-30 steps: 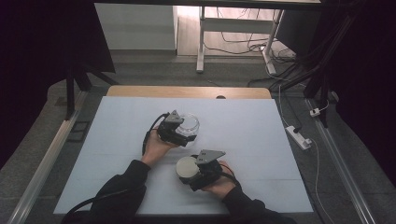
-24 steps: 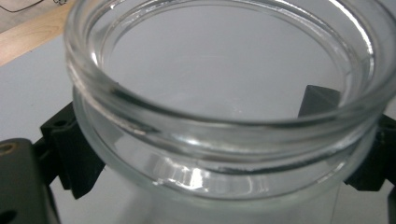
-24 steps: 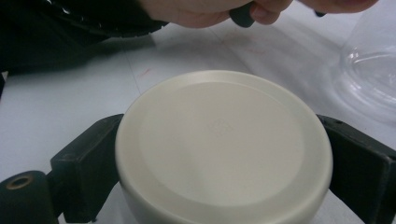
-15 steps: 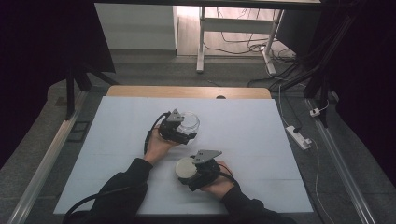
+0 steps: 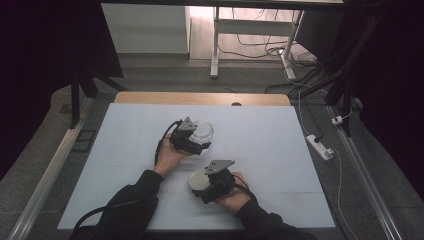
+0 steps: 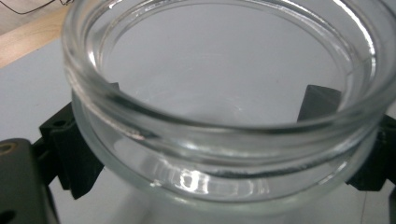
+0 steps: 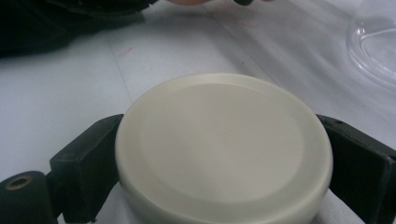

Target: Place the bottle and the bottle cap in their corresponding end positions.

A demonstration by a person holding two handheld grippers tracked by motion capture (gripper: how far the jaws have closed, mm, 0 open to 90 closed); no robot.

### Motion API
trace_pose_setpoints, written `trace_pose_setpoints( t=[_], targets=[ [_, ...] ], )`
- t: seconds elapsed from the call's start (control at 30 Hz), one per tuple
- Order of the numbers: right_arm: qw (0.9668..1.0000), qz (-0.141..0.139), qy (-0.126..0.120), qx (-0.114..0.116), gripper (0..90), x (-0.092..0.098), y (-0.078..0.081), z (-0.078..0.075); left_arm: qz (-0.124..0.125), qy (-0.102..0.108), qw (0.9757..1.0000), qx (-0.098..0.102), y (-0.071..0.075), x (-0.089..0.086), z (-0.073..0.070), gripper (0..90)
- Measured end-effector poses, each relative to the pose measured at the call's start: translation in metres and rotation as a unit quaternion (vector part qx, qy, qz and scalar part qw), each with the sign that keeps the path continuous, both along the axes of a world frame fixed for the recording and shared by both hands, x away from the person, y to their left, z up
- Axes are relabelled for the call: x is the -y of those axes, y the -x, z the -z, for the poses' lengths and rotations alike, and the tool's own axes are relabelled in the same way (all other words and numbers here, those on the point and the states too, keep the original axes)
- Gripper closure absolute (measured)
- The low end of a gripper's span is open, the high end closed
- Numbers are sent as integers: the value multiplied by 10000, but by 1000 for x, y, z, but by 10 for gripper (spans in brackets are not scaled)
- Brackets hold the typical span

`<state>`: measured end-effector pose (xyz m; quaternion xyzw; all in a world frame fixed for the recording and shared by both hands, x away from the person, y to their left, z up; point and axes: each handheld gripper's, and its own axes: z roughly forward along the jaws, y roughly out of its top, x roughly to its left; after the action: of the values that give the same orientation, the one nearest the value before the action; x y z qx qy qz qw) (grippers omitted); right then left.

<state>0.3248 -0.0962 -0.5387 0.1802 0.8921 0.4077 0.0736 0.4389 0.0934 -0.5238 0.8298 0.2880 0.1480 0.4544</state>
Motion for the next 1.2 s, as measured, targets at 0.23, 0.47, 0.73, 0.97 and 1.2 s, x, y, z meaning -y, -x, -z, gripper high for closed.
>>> trace_pose_setpoints(
  t=[0.23, 0.47, 0.73, 0.97, 1.2],
  targets=[
    [10000, 45, 58, -22, 71, -1, -1, 1, -33, -38, 10000, -21, 0, 1, -1, 67],
    [9999, 96, 37, -53, 67, -1, -1, 0, 6, -73, 10000, -50, 0, 2, -2, 32],
    [9998, 147, -68, -114, 37, 1, -2, -1, 84, -19, 9999, -116, 0, 1, -4, 0],
    [9997, 110, -208, -110, 16, 2, -2, -2, 89, 80, 9998, -184, 2, -3, -10, 0],
    [9992, 41, -394, -108, 13, 4, 0, -8, 31, 132, 9997, -183, 10, -13, -18, 0]
  ],
)
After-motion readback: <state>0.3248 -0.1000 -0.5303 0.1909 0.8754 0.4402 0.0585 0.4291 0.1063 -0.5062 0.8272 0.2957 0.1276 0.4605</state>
